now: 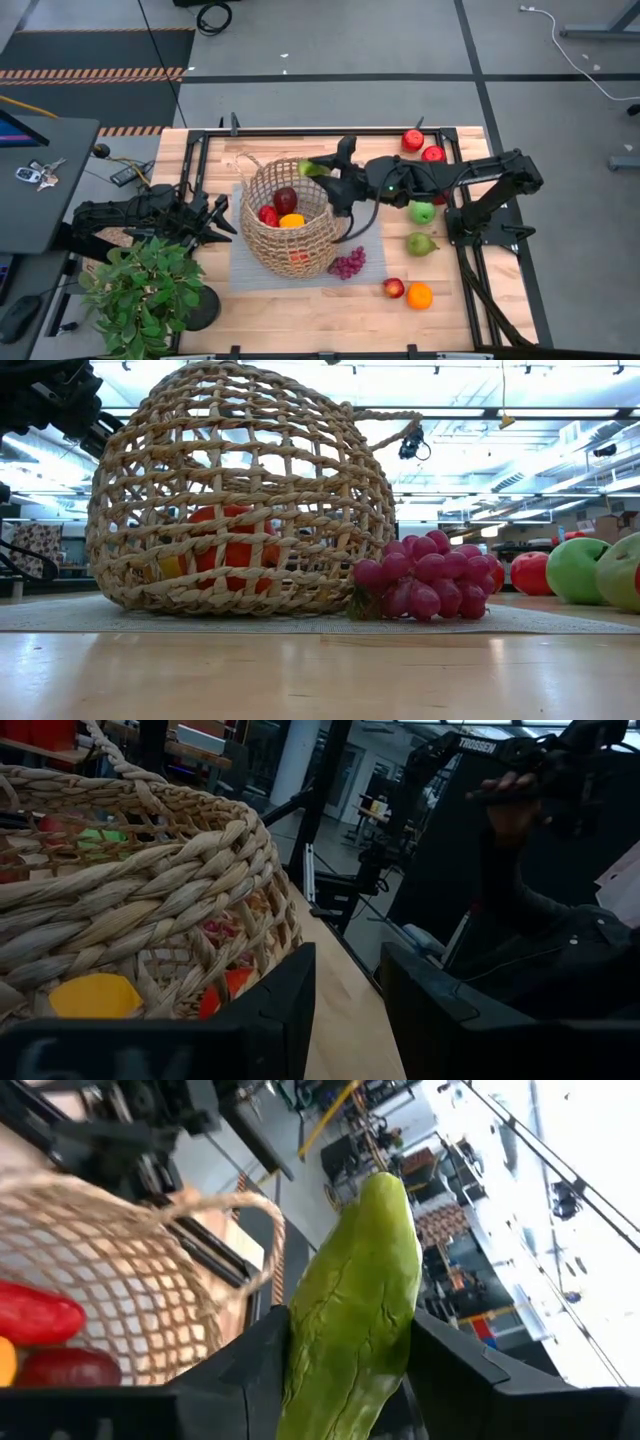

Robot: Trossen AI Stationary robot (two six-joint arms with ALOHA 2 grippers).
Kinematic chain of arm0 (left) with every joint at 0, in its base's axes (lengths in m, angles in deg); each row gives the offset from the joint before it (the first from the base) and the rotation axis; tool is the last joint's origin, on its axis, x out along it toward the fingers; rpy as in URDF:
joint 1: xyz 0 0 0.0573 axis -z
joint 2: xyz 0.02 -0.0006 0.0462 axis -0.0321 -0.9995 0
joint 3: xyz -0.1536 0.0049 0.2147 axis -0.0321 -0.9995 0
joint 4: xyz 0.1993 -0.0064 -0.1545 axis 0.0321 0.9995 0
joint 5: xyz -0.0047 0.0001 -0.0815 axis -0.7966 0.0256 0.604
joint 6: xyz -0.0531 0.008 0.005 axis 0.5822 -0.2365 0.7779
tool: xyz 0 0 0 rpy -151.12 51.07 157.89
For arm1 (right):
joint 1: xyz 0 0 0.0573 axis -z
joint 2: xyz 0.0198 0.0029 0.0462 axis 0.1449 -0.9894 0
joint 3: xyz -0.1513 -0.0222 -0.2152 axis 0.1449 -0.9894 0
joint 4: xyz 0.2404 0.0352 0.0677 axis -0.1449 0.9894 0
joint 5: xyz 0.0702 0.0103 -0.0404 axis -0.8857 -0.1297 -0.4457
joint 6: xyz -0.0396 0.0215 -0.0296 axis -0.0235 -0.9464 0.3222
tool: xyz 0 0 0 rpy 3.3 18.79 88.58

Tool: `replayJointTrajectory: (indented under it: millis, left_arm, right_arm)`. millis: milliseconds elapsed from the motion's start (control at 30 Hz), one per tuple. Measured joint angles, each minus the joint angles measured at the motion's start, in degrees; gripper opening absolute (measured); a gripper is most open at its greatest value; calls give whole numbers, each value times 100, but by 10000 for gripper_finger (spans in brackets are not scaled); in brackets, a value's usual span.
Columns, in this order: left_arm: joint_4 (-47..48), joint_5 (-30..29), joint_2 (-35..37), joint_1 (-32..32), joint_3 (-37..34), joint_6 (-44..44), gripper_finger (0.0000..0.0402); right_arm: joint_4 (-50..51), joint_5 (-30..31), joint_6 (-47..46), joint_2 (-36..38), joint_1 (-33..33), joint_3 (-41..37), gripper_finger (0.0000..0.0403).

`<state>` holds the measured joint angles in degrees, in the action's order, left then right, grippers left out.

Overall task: Build produce basket
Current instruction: Put the cucumber into the brown basket

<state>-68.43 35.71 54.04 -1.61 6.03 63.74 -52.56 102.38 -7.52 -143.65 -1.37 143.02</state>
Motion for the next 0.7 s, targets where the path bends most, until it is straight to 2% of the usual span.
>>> replayJointTrajectory:
  millis: [300, 700]
  left_arm:
    - [0, 1, 0, 2, 0, -3, 121]
    - [0, 0, 0, 2, 0, -3, 121]
  right_arm:
    - [158, -120, 61, 2, 166, 0, 200]
    - [738, -166, 1435, 2, 156, 0, 202]
